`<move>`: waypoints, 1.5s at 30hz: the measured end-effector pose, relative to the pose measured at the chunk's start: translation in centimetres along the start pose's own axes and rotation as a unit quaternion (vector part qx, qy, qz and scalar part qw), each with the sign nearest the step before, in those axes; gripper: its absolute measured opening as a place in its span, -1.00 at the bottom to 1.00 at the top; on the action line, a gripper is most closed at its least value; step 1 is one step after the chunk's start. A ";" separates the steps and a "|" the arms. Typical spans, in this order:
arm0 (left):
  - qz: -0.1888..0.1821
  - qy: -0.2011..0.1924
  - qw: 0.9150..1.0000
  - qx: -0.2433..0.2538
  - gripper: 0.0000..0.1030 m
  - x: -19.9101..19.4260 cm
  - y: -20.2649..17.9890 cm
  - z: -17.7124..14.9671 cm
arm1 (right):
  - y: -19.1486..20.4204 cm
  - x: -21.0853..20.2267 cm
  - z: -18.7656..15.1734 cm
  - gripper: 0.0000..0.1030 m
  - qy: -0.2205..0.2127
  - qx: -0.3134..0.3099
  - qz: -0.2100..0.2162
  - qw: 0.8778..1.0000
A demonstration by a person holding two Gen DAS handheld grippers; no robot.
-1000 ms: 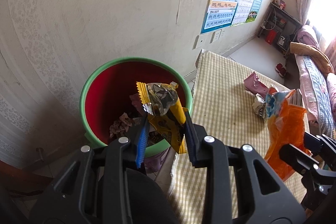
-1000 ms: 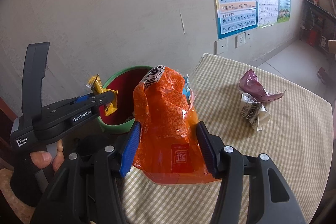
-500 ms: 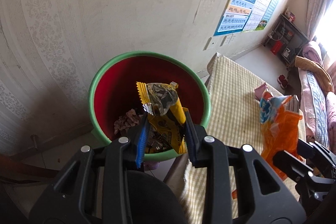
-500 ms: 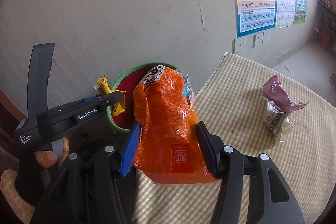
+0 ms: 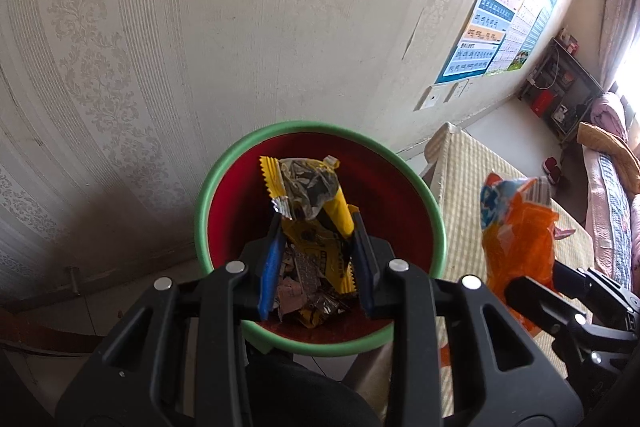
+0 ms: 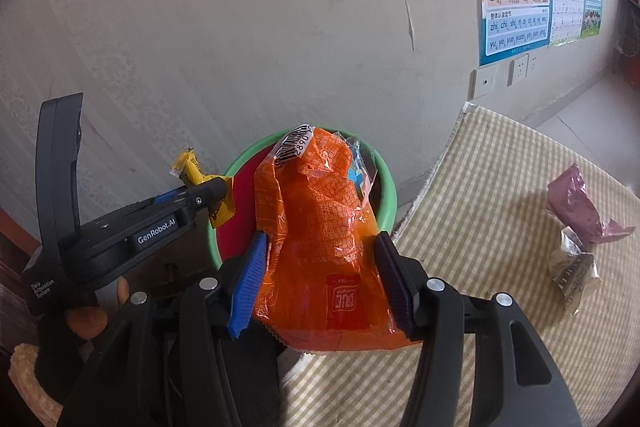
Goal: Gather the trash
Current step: 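Open both tools over the bin to drop the orange bag and wrapper, then grasp the pink-purple wrapper with the left tool while the right grasps the silver-white wrapper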
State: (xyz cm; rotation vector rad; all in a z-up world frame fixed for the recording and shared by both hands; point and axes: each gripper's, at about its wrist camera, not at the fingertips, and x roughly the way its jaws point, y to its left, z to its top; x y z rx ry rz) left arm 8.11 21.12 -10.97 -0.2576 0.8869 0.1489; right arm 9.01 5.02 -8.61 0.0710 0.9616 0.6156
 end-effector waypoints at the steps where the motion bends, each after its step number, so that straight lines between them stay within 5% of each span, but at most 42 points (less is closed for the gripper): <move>1: 0.000 -0.001 1.000 -0.002 -0.40 0.1 0.1 0.2 | 0.2 0.4 0.3 0.04 0.002 -0.002 0.001 1.000; 5: 0.006 -0.007 1.000 -0.020 -0.29 0.5 1.0 0.7 | 1.1 1.6 1.3 0.08 -0.002 -0.009 -0.002 1.000; 8: 0.001 -0.003 0.999 -0.033 0.16 0.9 1.5 1.0 | 1.4 2.2 1.8 0.26 -0.004 -0.007 -0.001 1.000; 12: -0.005 -0.006 1.000 -0.021 0.24 0.5 0.9 0.3 | -0.2 1.0 1.1 0.30 -0.015 0.012 -0.007 1.000; 17: -0.019 0.006 1.000 -0.010 0.26 0.5 -0.5 -1.1 | -7.3 -3.4 -1.8 0.37 -0.066 0.070 -0.118 0.988; 20: -0.031 0.015 0.999 -0.002 0.27 0.6 -2.1 -1.9 | -12.8 -4.2 -2.9 0.38 -0.049 0.102 -0.194 0.974; 25: -0.056 0.028 0.997 0.033 0.27 0.5 -6.0 -3.0 | -20.5 -1.9 -4.0 0.37 0.011 0.181 -0.203 0.962; 27: -0.066 0.032 0.996 0.045 0.27 0.4 -7.8 -3.2 | -21.7 -0.7 -4.2 0.12 0.028 0.181 -0.192 0.964; 29: -0.074 0.035 0.995 0.064 0.27 0.6 -10.1 -3.2 | -22.6 0.3 -4.7 -0.72 0.049 0.178 -0.173 0.967; 31: -0.078 0.036 0.993 0.084 0.27 0.8 -12.2 -3.2 | -22.7 -0.5 -5.6 -0.87 0.040 0.185 -0.143 0.971; 36: -0.125 0.050 0.986 0.101 0.29 2.8 -18.7 -2.4 | -21.4 -6.7 -9.7 -0.92 -0.027 0.187 -0.108 0.976; 40: -0.161 0.081 0.977 0.113 0.30 6.1 -25.1 -2.0 | -20.8 -11.2 -14.2 -0.92 -0.052 0.195 -0.131 0.971; 45: -0.139 0.128 0.974 0.129 0.29 10.9 -31.7 -2.0 | -20.9 -14.1 -17.9 -0.92 -0.063 0.216 -0.151 0.963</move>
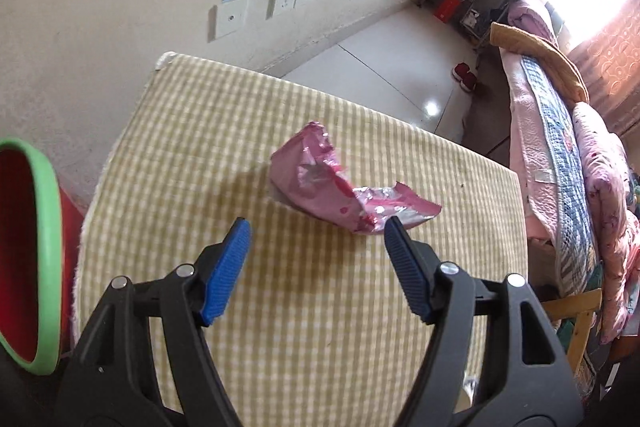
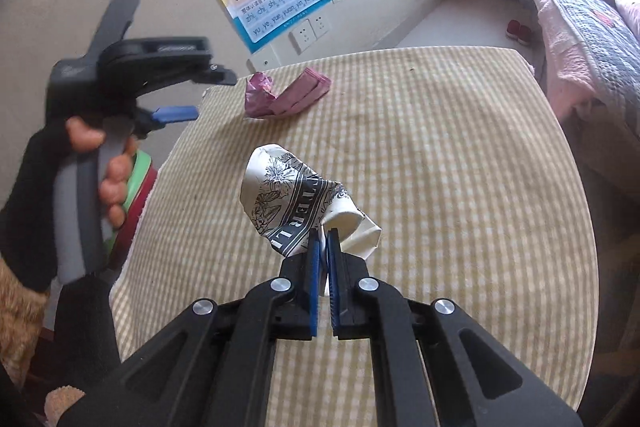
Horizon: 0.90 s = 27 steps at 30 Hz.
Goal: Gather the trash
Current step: 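Grasp the pink-purple wrapper with the left tool while the right grasps the silver-white wrapper, then carry the pink-purple and silver-white wrappers over the red bin with both tools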
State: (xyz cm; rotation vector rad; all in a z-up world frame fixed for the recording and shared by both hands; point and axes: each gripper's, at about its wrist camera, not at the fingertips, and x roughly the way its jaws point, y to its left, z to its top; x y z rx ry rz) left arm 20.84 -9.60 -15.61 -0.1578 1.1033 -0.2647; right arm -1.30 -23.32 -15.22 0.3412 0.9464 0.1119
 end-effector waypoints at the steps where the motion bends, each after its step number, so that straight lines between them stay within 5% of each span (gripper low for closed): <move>1: 0.006 0.005 1.000 0.006 0.29 0.9 -0.8 0.4 | 0.0 -0.5 -0.3 -0.92 -0.002 -0.004 -0.002 1.000; 4: 0.014 0.041 0.999 -0.017 0.28 3.9 -1.3 1.3 | -0.4 -0.1 -0.3 -0.92 -0.003 -0.006 -0.001 1.000; 7: 0.028 0.084 0.995 -0.051 -0.43 6.3 -0.3 1.1 | -0.7 -0.3 -0.5 -0.92 -0.001 -0.001 0.008 1.000; 10: 0.019 0.088 0.995 -0.038 -0.71 5.8 0.0 0.0 | -0.8 -0.3 -0.6 -0.92 0.000 0.003 0.017 1.000; 19: 0.025 -0.007 0.998 0.057 -0.74 -4.2 0.0 -5.0 | 0.3 -0.1 -0.5 -0.91 -0.001 -0.004 0.026 1.000; 27: 0.033 -0.063 0.994 0.086 -0.74 -11.5 1.2 -9.2 | 3.1 -1.0 -0.5 -0.91 -0.015 -0.029 0.033 0.999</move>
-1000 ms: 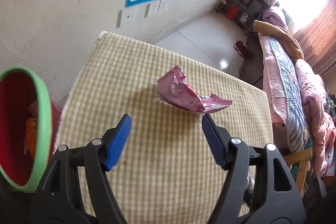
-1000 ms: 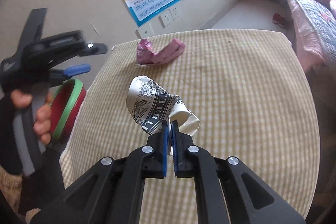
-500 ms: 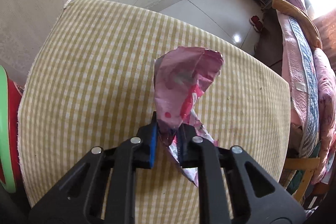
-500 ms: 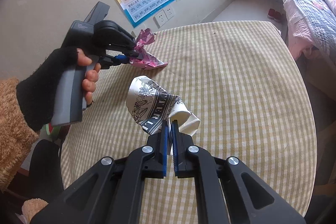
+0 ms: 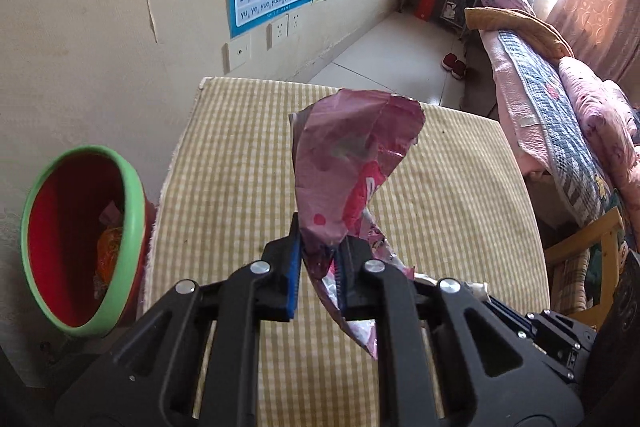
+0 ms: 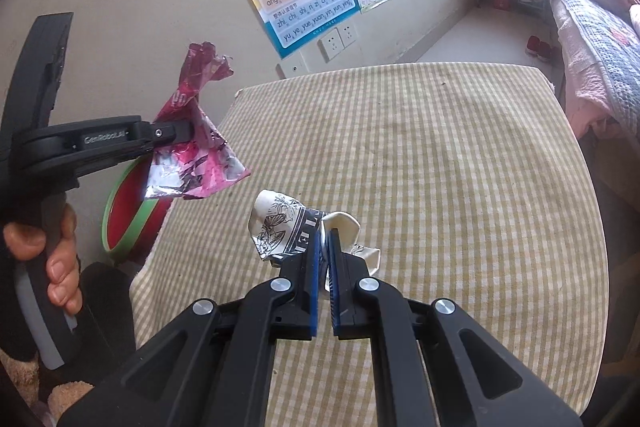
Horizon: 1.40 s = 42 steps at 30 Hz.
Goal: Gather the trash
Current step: 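Carry the pink-purple and silver-white wrappers over the red bin with both tools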
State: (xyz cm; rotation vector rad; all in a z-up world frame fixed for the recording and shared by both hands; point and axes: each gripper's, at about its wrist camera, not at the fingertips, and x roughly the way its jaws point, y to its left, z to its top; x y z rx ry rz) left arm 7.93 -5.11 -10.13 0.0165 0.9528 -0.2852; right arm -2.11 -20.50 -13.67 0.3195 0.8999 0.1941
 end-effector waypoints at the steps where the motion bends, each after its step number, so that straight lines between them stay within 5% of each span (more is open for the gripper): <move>1: 0.000 -0.004 1.000 -0.003 -0.74 -0.5 0.3 -0.2 | 0.5 0.0 0.0 -0.91 0.001 -0.006 0.000 1.000; 12: 0.022 0.013 0.999 -0.037 -0.74 -2.4 4.6 -5.1 | 2.0 2.0 -1.4 -0.91 0.069 -0.019 -0.012 0.997; 28: 0.052 -0.035 0.997 -0.047 -0.74 -5.2 6.6 -4.2 | 6.2 -1.6 2.2 -0.91 0.002 -0.052 0.022 0.998; 42: 0.080 -0.051 0.993 -0.075 -0.74 -6.3 10.0 -4.3 | 11.5 -1.1 4.3 -0.91 -0.005 -0.099 0.057 0.993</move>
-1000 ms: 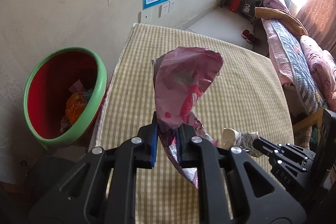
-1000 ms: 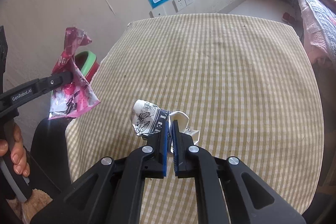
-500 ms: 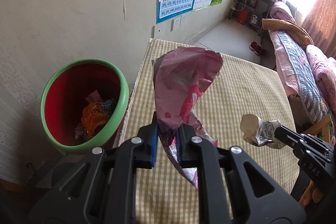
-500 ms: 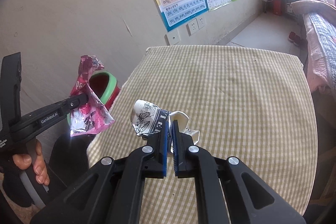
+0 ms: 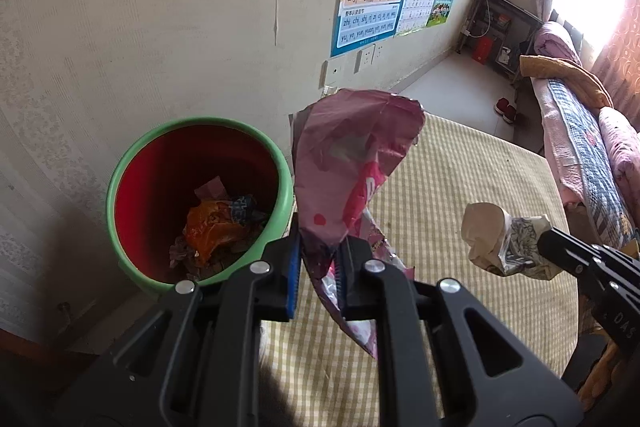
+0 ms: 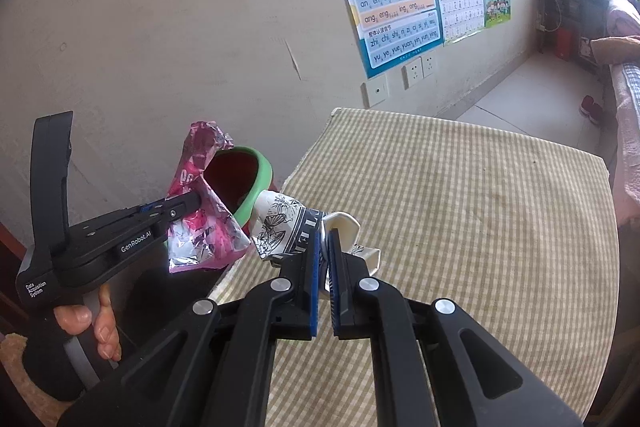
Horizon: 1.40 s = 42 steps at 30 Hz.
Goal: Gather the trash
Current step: 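Carry the pink-purple and silver-white wrappers over the red bin with both tools, then open both tools over the bin to drop the two wrappers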
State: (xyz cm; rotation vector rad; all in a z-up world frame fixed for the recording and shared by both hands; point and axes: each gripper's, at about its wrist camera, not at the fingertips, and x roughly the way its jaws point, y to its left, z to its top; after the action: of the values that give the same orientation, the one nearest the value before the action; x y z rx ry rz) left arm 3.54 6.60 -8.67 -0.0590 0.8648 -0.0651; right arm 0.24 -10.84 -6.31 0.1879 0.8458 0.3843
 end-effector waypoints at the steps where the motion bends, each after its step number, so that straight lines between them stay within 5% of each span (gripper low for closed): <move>1: 0.002 -0.001 1.000 -0.002 -0.74 0.0 0.3 0.0 | 0.3 0.0 0.0 -0.91 0.000 -0.001 0.002 1.000; 42: 0.070 0.008 0.994 -0.083 -0.74 2.6 10.5 1.0 | 6.3 8.1 5.3 -0.89 0.038 -0.066 0.042 0.996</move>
State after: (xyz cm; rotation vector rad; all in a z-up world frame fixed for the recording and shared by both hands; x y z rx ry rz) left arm 6.32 16.91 -10.87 -0.1531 0.8861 0.1372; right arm 7.55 -1.84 -6.47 0.0864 0.8864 0.5271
